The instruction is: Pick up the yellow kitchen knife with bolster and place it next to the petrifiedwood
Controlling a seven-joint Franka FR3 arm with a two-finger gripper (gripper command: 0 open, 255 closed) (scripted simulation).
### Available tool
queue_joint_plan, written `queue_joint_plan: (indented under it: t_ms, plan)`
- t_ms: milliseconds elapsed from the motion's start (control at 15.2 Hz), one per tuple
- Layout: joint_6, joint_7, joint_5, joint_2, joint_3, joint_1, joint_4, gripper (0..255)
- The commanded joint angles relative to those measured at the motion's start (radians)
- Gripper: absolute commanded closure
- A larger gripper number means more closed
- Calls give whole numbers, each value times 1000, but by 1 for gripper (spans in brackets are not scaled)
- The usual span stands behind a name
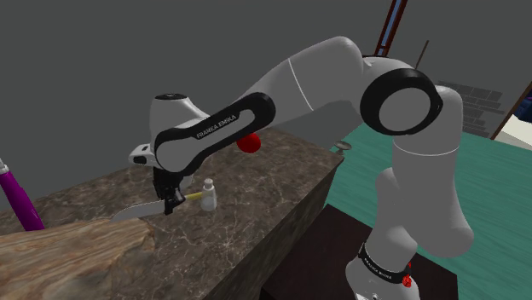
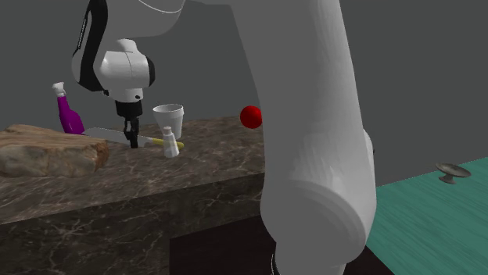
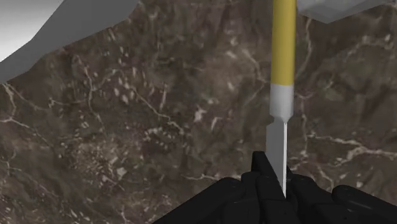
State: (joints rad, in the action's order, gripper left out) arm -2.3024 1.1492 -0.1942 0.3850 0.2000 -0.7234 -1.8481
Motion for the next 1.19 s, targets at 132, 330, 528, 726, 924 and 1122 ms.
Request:
queue_joint_plan:
  t_ms: [132, 330, 528, 726, 924, 1122]
  plan:
    - [-19, 3, -5, 13, -3, 0, -13, 255]
    - [-19, 3, -5, 13, -3, 0, -13, 255]
    - [-19, 3, -5, 13, -3, 0, -13, 255]
    - [-19, 3, -5, 16, -3, 0, -10, 0]
    - [-19, 3, -5, 13, -3, 0, -13, 0]
    - [58, -10, 17, -48, 8, -4, 5, 0]
